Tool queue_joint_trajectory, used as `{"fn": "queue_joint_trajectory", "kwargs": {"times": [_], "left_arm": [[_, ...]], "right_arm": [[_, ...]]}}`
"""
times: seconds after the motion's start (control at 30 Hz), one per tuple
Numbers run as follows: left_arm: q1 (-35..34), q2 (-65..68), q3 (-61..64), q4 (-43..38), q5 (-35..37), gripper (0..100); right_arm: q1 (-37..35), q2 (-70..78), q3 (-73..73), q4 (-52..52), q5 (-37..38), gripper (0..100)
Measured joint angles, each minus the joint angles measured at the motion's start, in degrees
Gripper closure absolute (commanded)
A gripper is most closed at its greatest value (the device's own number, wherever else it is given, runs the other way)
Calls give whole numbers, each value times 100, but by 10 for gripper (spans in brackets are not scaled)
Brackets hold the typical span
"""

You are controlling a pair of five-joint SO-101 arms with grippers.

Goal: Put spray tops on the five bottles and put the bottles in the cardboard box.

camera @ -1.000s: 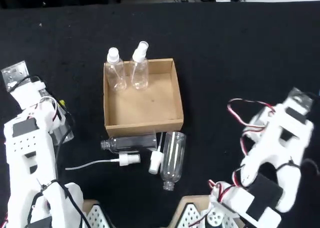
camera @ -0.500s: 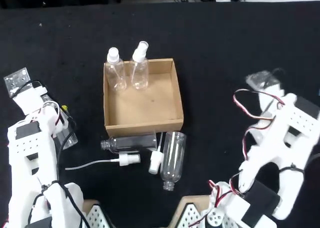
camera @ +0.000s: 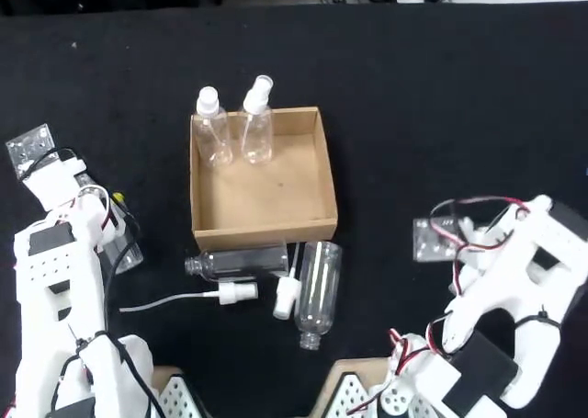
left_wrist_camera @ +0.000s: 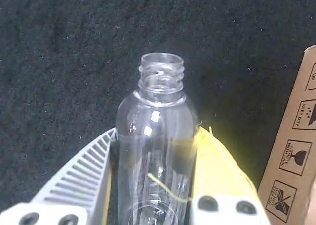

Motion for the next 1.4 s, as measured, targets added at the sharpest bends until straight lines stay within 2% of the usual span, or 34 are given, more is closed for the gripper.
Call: {"fn": "queue_joint_trajectory", "kwargs": {"times": [0.27,0.43,0.53,0.63,0.93,1.07,1.13,1.27,1.4], "left_arm": [[0,0,0,0,0,917],[0,0,0,0,0,917],[0,0,0,0,0,917],[0,0,88,0,0,917],[0,0,88,0,0,917],[0,0,88,0,0,917],[0,0,88,0,0,917],[0,0,88,0,0,917],[0,0,88,0,0,917]], "right_arm": [[0,0,1275,-1618,149,646],[0,0,1495,-1943,-88,769],[-9,0,1495,-1996,-835,784],[-264,0,1495,-2013,-2022,783],[-563,0,1046,-2022,-6716,783],[-563,0,1020,-2022,-8475,775],[-563,0,897,-1978,-8862,714],[-563,0,563,-1574,-8949,572],[-563,0,290,-1011,-8123,625]]}}
